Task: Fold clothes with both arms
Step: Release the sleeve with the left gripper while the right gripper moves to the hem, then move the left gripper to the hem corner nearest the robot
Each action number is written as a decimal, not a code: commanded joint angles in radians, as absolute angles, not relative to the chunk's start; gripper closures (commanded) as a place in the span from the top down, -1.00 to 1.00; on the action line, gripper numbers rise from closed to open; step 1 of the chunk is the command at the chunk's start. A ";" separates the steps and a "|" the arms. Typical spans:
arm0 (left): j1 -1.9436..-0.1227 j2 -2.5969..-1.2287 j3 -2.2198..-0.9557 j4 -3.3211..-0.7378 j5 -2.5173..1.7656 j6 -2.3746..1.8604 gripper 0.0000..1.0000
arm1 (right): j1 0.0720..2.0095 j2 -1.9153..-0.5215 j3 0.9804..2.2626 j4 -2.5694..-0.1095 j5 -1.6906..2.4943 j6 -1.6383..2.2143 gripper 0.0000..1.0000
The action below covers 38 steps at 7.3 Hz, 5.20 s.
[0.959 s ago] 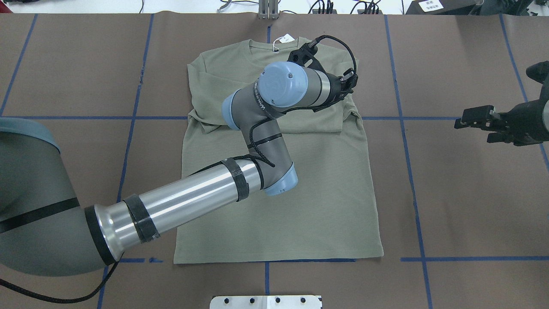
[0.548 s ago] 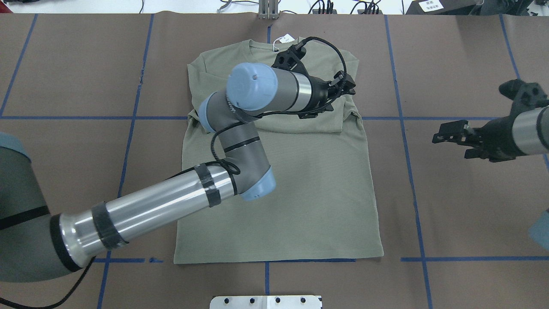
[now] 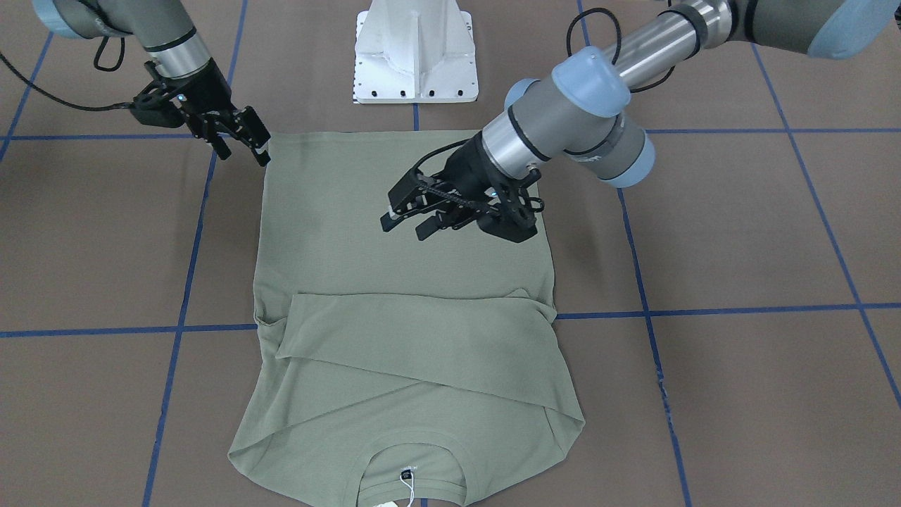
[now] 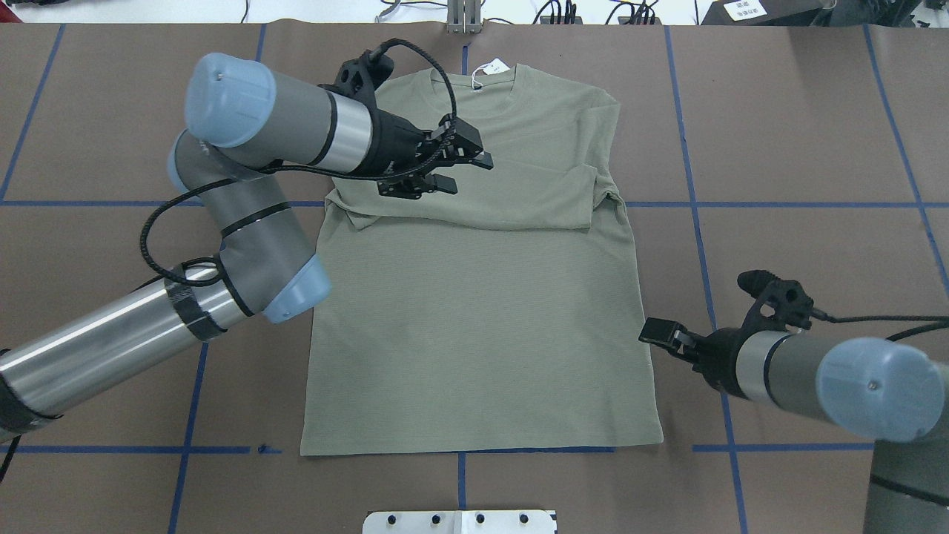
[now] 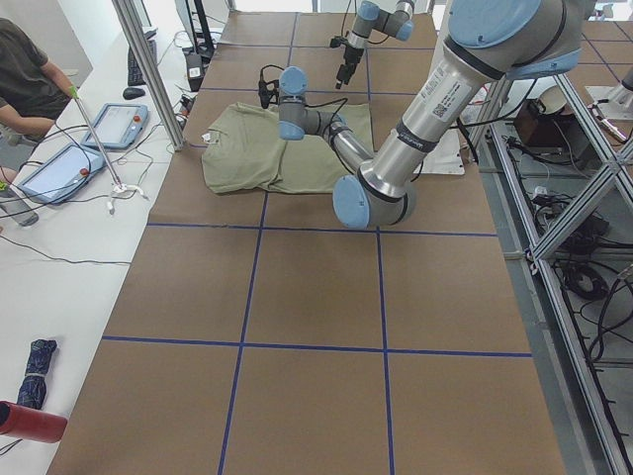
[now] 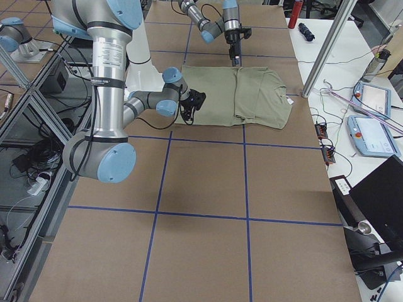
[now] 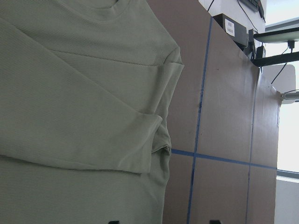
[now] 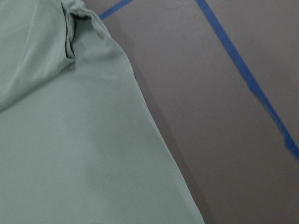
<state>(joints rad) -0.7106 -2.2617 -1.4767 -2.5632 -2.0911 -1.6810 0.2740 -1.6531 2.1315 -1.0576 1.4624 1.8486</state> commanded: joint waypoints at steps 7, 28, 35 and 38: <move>-0.713 -2.171 -1.548 -2.559 -2.102 -1.641 0.43 | 0.014 -1.649 2.134 -1.258 1.224 2.054 0.46; -0.215 -1.821 -2.080 -1.685 -1.528 -1.852 0.44 | 0.014 -1.648 2.207 -1.258 1.246 2.056 -1.00; -0.163 -1.786 -2.059 -1.677 -1.555 -1.858 0.24 | 0.015 -1.649 2.207 -1.258 1.243 2.056 -1.00; -0.149 -1.786 -2.056 -1.674 -1.574 -1.858 0.14 | 0.015 -1.649 2.207 -1.258 1.243 2.056 -1.00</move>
